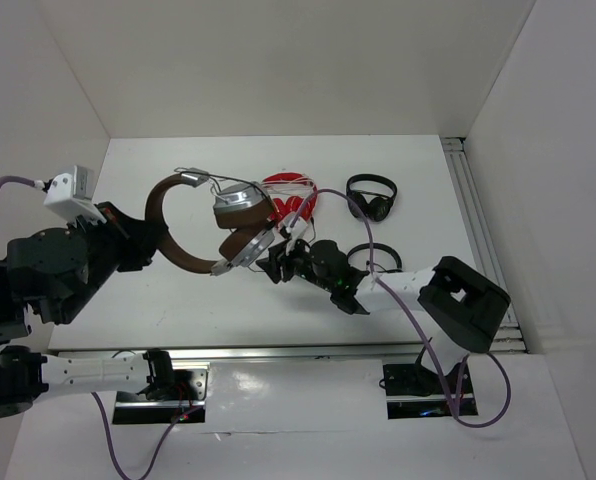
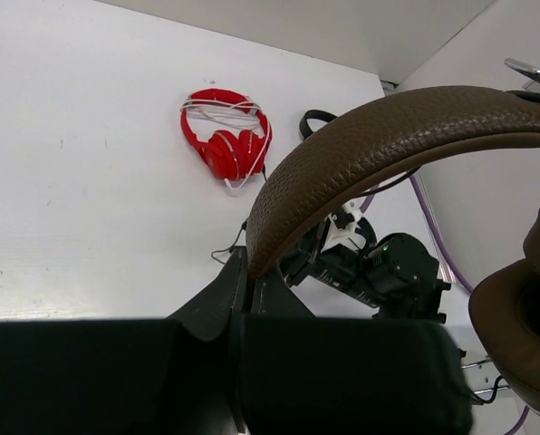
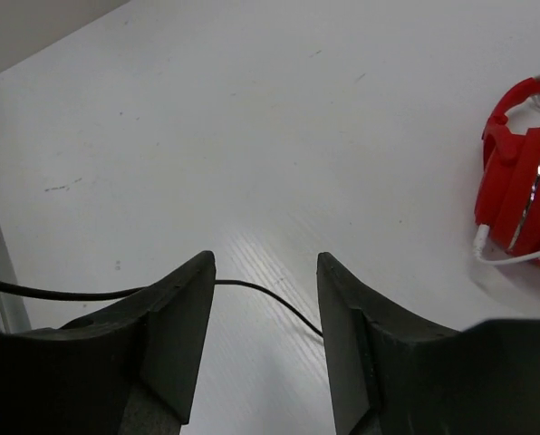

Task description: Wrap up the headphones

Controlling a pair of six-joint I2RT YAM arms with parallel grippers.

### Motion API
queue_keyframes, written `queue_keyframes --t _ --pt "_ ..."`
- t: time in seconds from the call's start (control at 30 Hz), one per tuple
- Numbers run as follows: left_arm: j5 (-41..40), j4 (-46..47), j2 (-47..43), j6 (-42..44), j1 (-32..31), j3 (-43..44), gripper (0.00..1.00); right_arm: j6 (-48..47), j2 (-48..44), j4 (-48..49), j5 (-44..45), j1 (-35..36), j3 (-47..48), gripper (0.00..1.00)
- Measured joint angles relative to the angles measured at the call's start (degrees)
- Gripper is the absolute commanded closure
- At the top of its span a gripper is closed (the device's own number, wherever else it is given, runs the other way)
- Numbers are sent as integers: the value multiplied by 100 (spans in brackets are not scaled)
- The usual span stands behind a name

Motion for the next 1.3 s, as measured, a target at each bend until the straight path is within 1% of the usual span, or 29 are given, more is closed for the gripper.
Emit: queue_keyframes --t 0.1,0.23,0.43,0.6,0.8,1.0,1.07,1.17,1.23,1.3 --pt "-31 -116 188 -90 0 245 100 -33 -129 26 295 37 -118 40" --pt "-61 -221 267 -144 0 398 100 -63 -411 125 562 66 -450 40" --pt "-101 -352 254 -170 0 466 100 -87 -693 94 33 42 -592 40" --pt "-120 -402 254 -247 0 527 100 -114 -693 -48 -503 39 -549 39" --pt "-120 -431 267 -264 0 527 100 -157 -210 -48 -662 138 -190 39" --pt "-118 -442 350 -264 0 527 100 -173 520 -46 -726 136 529 40" --pt "-120 -442 374 -264 0 527 100 -168 713 -31 -758 136 763 45" --pt "-120 -442 378 -269 0 527 100 -144 938 50 -774 138 975 71" --pt "-125 -450 358 -282 0 527 100 -129 1058 81 -776 136 1038 96" --pt "-144 -498 348 -299 0 529 100 -83 1123 92 -758 138 1032 100"
